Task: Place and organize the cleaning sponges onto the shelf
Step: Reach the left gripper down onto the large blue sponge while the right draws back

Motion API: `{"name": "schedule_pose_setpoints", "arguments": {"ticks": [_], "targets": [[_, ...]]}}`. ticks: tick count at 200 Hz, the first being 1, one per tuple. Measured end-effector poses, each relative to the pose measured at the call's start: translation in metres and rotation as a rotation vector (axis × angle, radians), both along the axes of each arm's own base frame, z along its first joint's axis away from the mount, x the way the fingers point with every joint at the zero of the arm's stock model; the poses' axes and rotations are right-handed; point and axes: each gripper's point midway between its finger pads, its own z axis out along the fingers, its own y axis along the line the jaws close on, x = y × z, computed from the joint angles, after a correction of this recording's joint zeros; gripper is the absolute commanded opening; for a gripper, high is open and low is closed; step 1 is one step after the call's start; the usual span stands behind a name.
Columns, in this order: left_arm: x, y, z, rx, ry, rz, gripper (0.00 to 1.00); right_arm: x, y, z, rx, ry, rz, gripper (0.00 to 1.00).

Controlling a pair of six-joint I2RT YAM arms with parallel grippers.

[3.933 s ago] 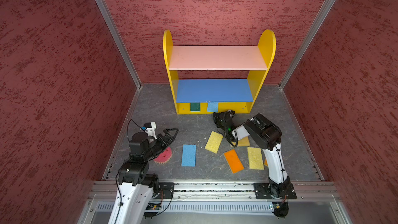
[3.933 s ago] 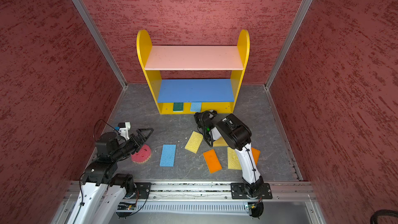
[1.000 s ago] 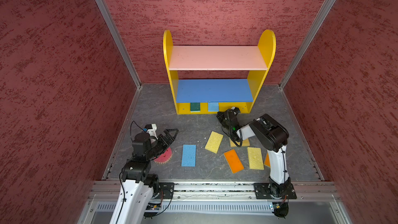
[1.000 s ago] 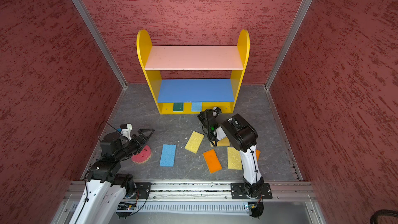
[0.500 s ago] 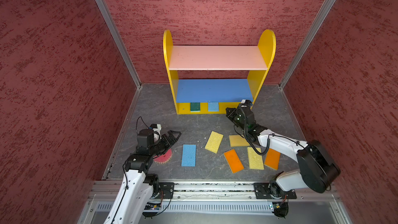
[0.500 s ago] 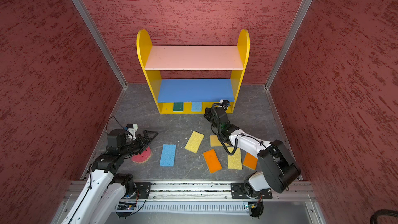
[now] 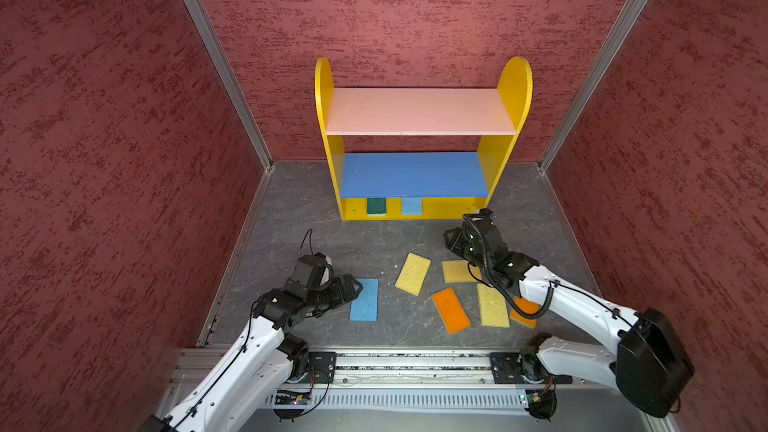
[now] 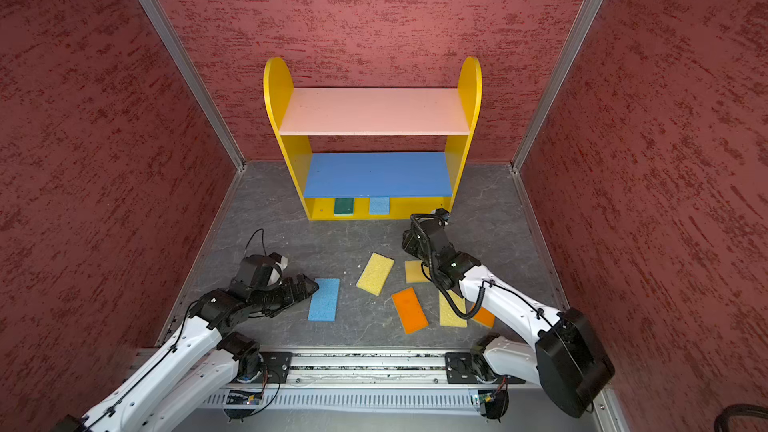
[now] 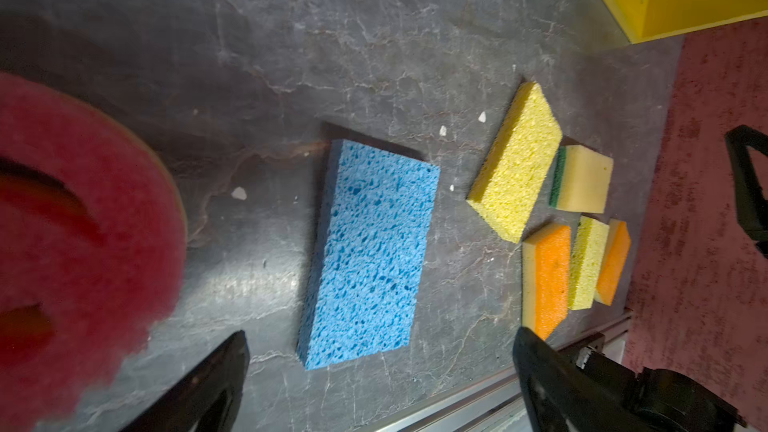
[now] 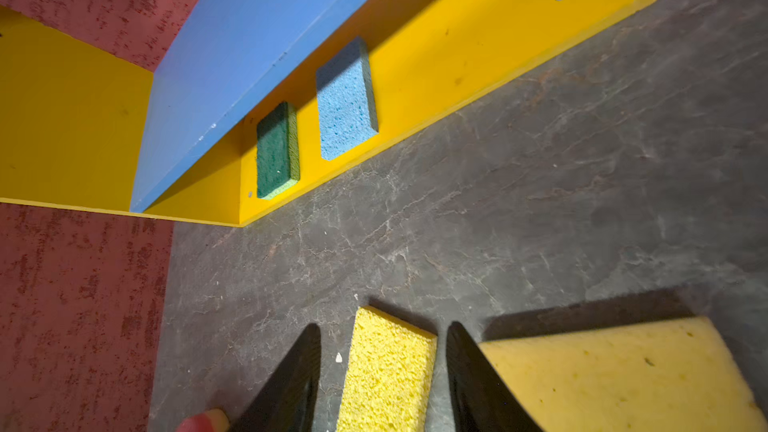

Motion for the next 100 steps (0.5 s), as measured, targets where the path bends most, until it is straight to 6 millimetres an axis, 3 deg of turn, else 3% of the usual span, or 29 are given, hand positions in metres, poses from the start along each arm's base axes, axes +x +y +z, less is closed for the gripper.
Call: {"name": "schedule_pose_setpoints", "arguments": {"ticks": [62, 100], "targets": [[-0.011, -0.008, -0.028, 0.068, 0.091, -0.007, 0.97, 0.000, 0.007, -0.021, -0.019, 0.055, 0.032, 0.54], [-0.011, -0.011, -0.044, 0.067, 0.111, 0.018, 0.83, 0.001, 0.009, -0.024, -0.022, 0.056, 0.039, 0.54]]}}
